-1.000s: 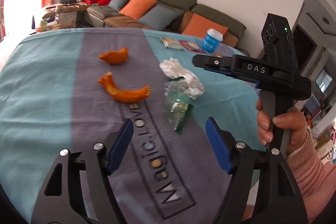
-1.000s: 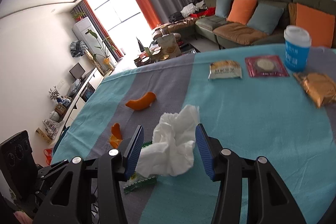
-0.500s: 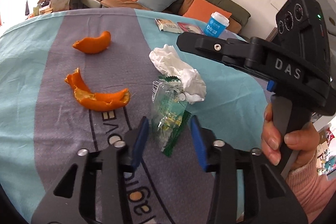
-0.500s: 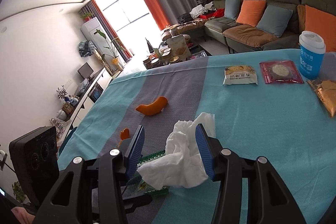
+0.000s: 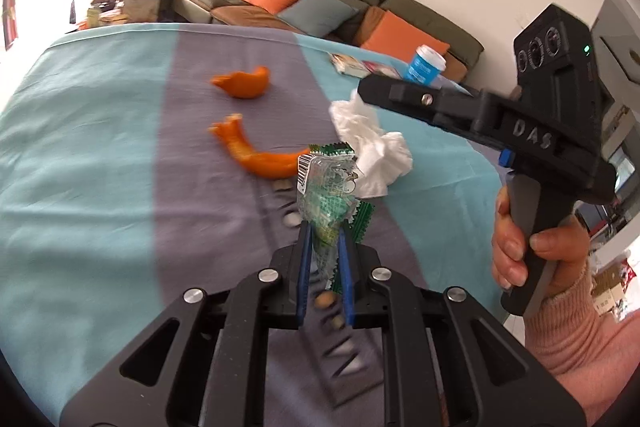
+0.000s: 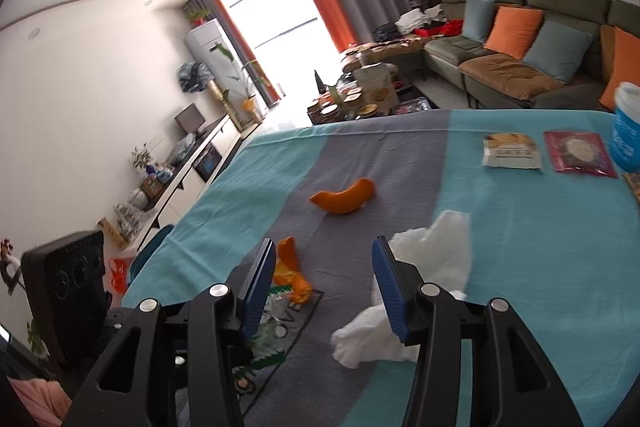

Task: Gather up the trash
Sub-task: 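Grasp the clear green-edged wrapper with the left tool while the right tool grasps an orange peel, then lift the wrapper and orange peel and carry them toward the wastebasket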

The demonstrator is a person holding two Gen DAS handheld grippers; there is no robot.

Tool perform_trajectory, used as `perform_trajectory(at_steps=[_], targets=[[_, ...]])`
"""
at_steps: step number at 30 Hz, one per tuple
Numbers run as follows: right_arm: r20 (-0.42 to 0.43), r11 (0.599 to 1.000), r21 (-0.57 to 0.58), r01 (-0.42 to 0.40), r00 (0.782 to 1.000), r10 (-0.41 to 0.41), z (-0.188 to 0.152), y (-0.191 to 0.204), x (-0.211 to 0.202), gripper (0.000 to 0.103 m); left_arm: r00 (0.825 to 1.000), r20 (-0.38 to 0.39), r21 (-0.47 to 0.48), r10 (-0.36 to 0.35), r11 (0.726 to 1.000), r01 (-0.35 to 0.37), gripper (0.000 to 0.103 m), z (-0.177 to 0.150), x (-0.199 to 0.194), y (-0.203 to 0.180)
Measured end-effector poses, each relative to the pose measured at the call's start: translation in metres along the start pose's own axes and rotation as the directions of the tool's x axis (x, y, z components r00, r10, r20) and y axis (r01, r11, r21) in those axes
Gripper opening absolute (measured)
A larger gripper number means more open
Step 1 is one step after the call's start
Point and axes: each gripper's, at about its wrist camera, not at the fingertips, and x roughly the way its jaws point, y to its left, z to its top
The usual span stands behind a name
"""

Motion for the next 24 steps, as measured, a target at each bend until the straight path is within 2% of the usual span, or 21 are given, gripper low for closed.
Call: perform_trajectory(at_steps=[7,14,20,24], targets=[[-0.092,0.999,-0.045,-0.010,0.996,0.005,-0.006,0.021,0.035,0.046,0.995,0.063,-0.058,0.078,0.996,-0.075,0.013,-0.016,-0.043,0.032],[-0.161,0.999,-0.037,0.009,0.987,-0.015,-0.016,0.023,0.053,0.046,0.980,0.109,-0.118,0.167,0.981,-0.154,0.014,-0.029,-0.075,0.061],[-0.190,0.999,-0.026,0.021,0.982,-0.025,-0.020,0.022,0.060,0.024,0.970,0.122,-0.146,0.211,0.970,-0.192,0.014,-0.033,-0.084,0.068],[-0.196,0.999,-0.033,0.023,0.980,-0.029,-0.022,0.024,0.060,0.018,0.966,0.129,-0.158,0.226,0.966,-0.205,0.014,-0.041,-0.091,0.067]])
